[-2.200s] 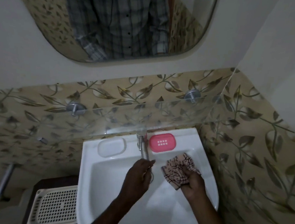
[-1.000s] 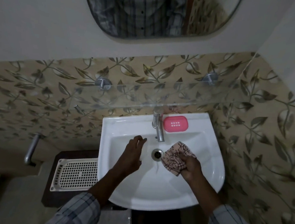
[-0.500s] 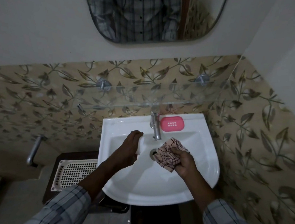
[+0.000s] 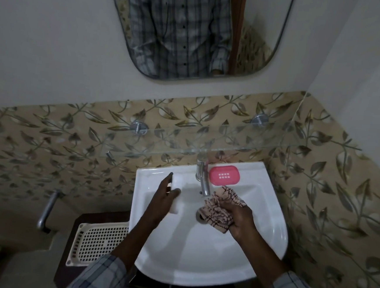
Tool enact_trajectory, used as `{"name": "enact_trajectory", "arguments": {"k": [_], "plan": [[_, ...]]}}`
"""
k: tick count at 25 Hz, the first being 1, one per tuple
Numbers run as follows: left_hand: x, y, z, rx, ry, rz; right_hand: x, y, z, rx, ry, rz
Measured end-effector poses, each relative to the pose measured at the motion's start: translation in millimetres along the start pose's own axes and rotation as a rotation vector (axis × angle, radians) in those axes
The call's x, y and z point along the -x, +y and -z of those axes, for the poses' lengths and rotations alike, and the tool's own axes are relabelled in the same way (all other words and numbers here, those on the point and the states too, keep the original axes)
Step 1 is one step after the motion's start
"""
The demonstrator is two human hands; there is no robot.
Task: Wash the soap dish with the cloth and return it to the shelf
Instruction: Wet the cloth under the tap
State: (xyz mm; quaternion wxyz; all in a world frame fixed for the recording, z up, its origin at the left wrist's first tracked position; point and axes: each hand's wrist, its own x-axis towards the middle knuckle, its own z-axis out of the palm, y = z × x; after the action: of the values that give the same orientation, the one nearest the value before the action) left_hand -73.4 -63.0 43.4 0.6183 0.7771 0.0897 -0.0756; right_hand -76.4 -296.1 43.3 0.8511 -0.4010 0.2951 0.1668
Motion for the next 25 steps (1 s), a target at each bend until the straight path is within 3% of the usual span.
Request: {"name": "enact_trajectory", "arguments": {"k": [2, 3, 8, 11, 15, 19, 20, 22, 25], "plan": [[6, 11, -7, 0.404, 0.076, 0.186, 3, -2, -9, 0.151, 0.028, 0.074], [7, 17, -11, 0.494, 0.092, 0.252, 3, -5, -16, 0.222, 0.058, 0.109], [-1, 25, -20, 0.546, 0.02, 0.393, -13, -6, -49, 0.422, 0.076, 0.196], [-5, 39, -31, 0.526, -0.005, 0.424, -3, 22, -70, 0.819, 0.088, 0.57], [-11, 53, -20, 0.528, -0.003, 0.443, 26, 60, -50, 1.091, -0.256, 0.879], [-3, 43, -11, 0.478, -0.173, 0.55, -20, 5, -15, 1.571, -1.063, 1.162], [-5, 42, -9, 0.491, -0.259, 0.56, -31, -17, -16, 1.672, -1.164, 1.292], [-20, 47, -3, 0.549, -0.323, 0.545, -46, -34, -24, 1.78, -1.112, 1.557], [-30, 69, -1, 0.584, -0.217, 0.542, -26, 4, -38, 1.515, -0.716, 1.532]]}}
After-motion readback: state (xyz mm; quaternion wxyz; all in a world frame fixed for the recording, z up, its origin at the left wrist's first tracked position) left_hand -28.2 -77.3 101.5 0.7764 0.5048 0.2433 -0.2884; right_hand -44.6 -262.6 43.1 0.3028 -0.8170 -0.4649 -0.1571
